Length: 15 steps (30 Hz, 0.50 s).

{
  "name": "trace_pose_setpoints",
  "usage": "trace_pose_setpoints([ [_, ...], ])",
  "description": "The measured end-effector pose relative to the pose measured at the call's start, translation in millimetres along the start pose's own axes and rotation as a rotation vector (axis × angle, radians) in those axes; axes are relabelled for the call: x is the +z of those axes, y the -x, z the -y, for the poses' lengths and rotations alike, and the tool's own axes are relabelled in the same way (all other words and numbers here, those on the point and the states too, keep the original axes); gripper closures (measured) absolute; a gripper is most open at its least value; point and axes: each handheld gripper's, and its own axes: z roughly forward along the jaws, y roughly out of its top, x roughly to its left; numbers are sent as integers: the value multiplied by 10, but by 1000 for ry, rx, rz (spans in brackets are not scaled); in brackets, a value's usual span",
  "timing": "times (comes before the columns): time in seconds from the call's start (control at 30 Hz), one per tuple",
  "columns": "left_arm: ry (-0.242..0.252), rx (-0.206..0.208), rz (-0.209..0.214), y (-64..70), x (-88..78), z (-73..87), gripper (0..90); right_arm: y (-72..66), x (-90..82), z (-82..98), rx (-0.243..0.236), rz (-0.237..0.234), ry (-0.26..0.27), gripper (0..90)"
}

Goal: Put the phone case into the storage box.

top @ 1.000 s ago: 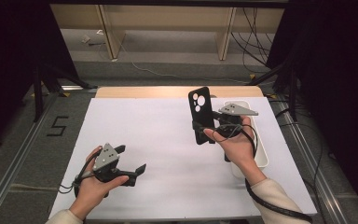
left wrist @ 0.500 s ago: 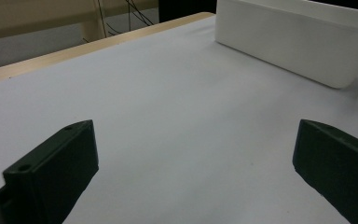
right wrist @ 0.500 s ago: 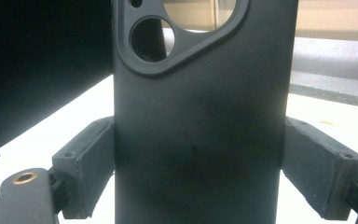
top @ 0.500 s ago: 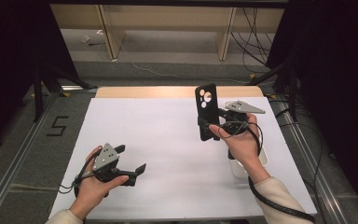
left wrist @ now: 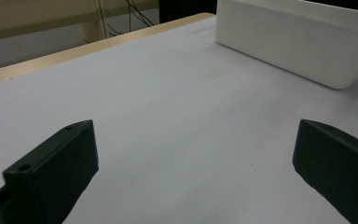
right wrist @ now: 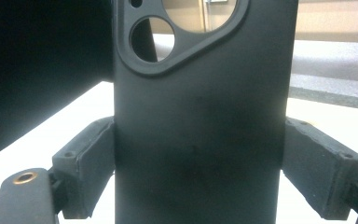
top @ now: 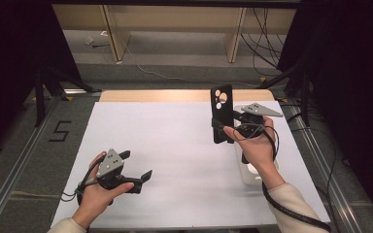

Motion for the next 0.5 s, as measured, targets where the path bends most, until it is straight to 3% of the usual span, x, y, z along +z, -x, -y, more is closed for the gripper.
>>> trace_pose_setpoints([
  [0.5, 2, 3, -1, -3, -4, -5, 0, 116, -50, -24, 20, 39, 19, 164],
])
